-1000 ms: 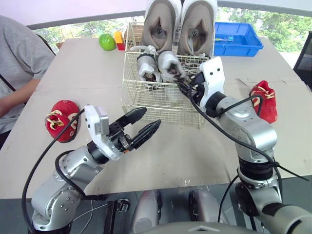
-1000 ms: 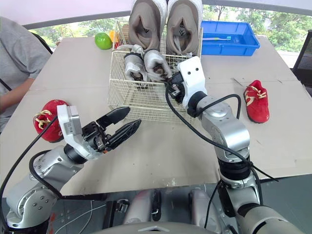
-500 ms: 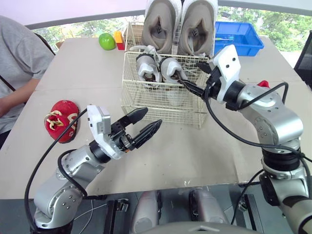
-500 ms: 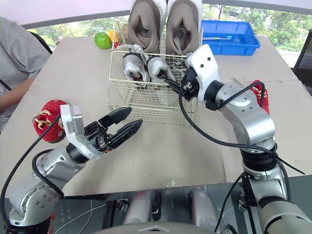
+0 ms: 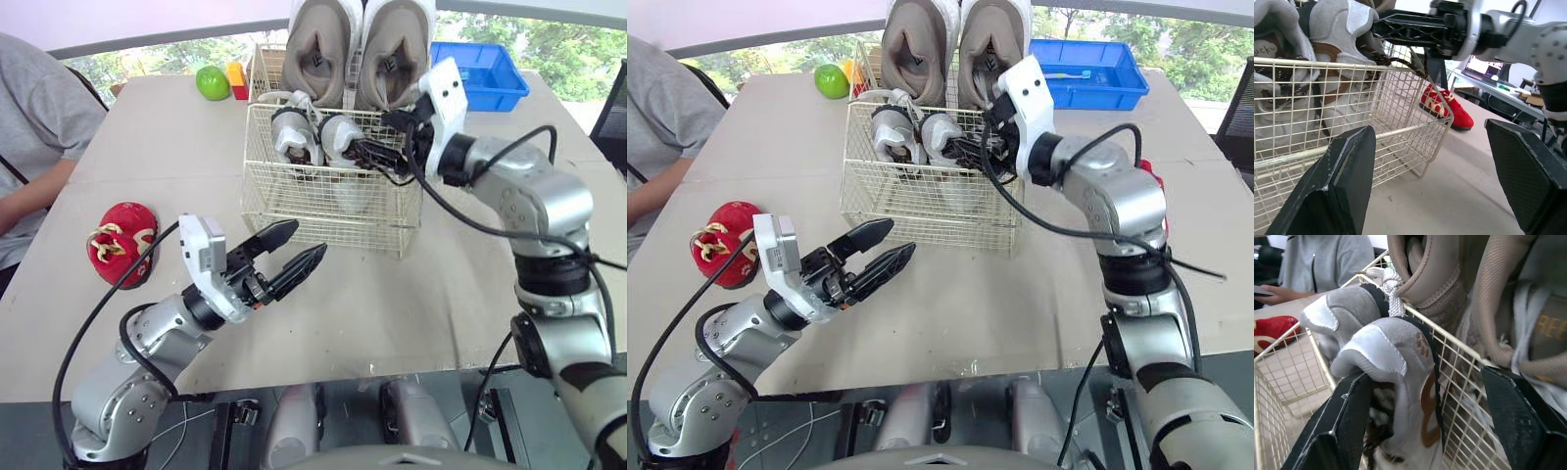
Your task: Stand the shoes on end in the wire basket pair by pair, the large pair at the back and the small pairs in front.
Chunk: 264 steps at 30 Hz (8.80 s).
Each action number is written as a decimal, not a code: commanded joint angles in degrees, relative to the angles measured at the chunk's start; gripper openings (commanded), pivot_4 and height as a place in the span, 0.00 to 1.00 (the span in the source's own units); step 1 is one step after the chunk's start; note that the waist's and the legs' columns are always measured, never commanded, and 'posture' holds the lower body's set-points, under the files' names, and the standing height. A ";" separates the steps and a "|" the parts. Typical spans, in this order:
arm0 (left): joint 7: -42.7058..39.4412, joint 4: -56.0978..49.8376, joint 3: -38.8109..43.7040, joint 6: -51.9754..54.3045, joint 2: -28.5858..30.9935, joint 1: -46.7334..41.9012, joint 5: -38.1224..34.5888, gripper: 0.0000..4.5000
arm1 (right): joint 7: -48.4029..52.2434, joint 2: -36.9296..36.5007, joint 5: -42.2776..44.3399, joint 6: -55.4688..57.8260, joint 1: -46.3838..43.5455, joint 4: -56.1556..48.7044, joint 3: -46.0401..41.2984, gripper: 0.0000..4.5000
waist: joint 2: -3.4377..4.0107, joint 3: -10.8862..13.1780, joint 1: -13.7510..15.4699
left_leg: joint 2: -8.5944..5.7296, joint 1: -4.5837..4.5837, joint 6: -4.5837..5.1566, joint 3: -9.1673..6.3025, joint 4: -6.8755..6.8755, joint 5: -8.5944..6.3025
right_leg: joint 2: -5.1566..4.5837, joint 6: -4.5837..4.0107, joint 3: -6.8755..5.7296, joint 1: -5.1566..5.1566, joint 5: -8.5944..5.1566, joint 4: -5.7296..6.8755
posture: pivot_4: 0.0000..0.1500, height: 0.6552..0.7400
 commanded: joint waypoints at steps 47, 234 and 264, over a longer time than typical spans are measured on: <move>2.50 -3.00 -2.79 -2.02 -3.84 2.63 2.53 0.86 | -28.41 21.05 -2.12 31.21 8.53 -20.11 -17.54 0.28 | -0.05 -0.09 -0.79 | 0.00 -0.23 -0.01 -0.09 -0.13 0.00 | 0.02 0.05 -0.07 -0.26 0.02 0.05 | 1.00 1.00; 36.94 2.80 -7.96 -1.52 5.31 -20.18 -44.92 0.94 | 0.71 8.69 23.39 45.01 -6.14 -19.14 -31.55 0.00 | -0.22 0.13 0.31 | 0.08 -1.17 -0.14 -0.24 0.91 0.10 | -0.01 0.14 -0.35 -1.01 0.07 1.17 | 1.00 1.00; -17.98 33.34 -1.35 -12.48 24.16 -36.03 5.68 0.00 | 4.88 -8.70 31.50 7.72 29.75 -45.95 -24.35 0.74 | -0.06 0.08 0.21 | 0.05 -0.92 -0.16 -0.25 0.54 0.12 | 0.07 0.12 -0.35 -0.75 0.02 0.57 | 1.00 1.00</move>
